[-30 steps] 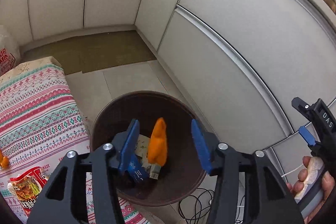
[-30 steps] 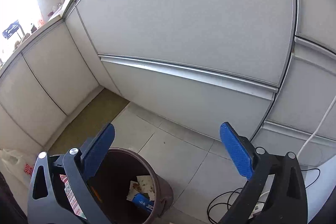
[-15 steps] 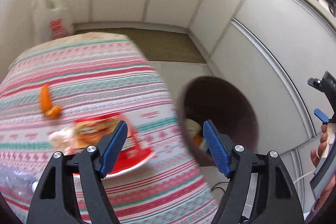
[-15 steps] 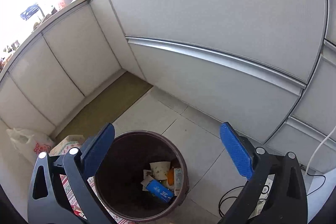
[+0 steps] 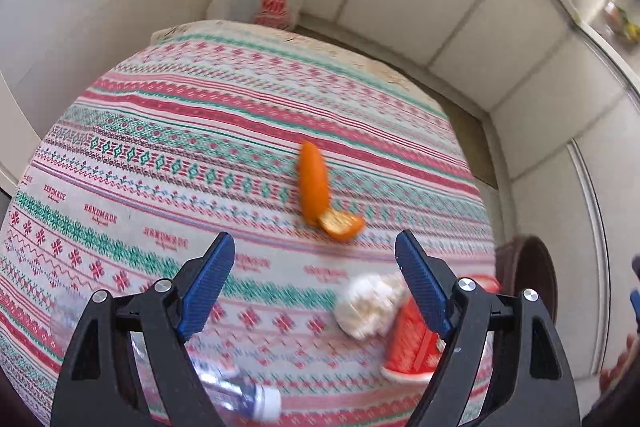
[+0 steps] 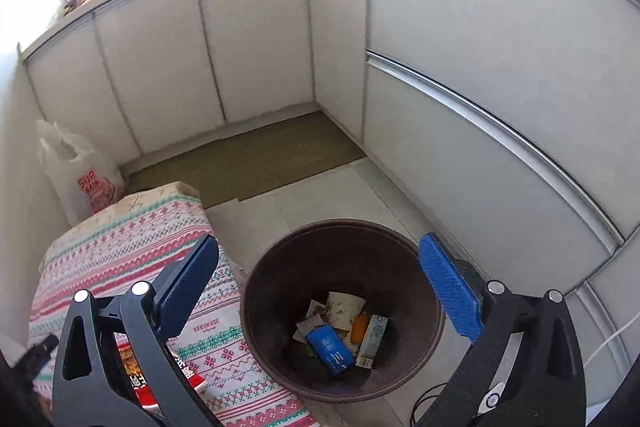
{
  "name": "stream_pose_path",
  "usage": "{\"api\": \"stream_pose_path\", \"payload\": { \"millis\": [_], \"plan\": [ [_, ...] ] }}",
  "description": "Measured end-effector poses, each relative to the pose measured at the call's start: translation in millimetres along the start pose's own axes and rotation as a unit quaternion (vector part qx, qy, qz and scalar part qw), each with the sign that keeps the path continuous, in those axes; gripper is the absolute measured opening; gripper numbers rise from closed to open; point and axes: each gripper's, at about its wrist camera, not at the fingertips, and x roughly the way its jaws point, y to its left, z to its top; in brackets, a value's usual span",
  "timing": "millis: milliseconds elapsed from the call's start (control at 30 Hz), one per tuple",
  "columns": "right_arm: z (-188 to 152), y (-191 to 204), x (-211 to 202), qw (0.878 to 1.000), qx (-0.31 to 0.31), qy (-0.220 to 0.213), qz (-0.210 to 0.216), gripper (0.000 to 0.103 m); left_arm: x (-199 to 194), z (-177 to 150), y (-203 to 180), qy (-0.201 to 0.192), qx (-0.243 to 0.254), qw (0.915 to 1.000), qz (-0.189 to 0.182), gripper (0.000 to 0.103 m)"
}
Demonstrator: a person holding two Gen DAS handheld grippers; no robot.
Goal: Collect trash
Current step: 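Grasp the second orange peel with the left gripper, then lift the orange peel with the left gripper while the right gripper grasps another white tissue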
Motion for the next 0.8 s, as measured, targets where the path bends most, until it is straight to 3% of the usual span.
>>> {"api": "stream_pose_path", "payload": {
  "millis": [133,267,400,467,533,600,800],
  "plan": [
    [-4,37,3,0.998,-0.055,0.002,0.01,0.096,34,20,11,0.019,-0.02,0.9995,0.016,0.079],
    [-3,52,8,0.998,-0.069,0.006,0.011,0.096,73,26,3,0.05,-0.021,0.9984,0.016,0.069],
    [-4,56,13,0.997,-0.07,0.013,0.01,0.096,101,27,-9,0.074,-0.016,0.997,0.014,0.055],
    [-4,57,15,0.997,-0.072,0.017,0.007,0.096,110,24,-16,0.081,-0.003,0.9966,0.018,0.04],
    [-5,59,17,0.997,-0.074,0.02,0.006,0.096,110,20,-20,0.078,0.006,0.9966,0.026,0.026],
    [-6,61,17,0.997,-0.074,0.021,0.009,0.096,106,17,-18,0.078,-0.001,0.9969,0.01,0.021],
    [-7,73,10,0.996,-0.077,0.029,0.044,0.096,70,9,4,0.052,-0.007,0.9986,-0.008,0.019]
  ]
}}
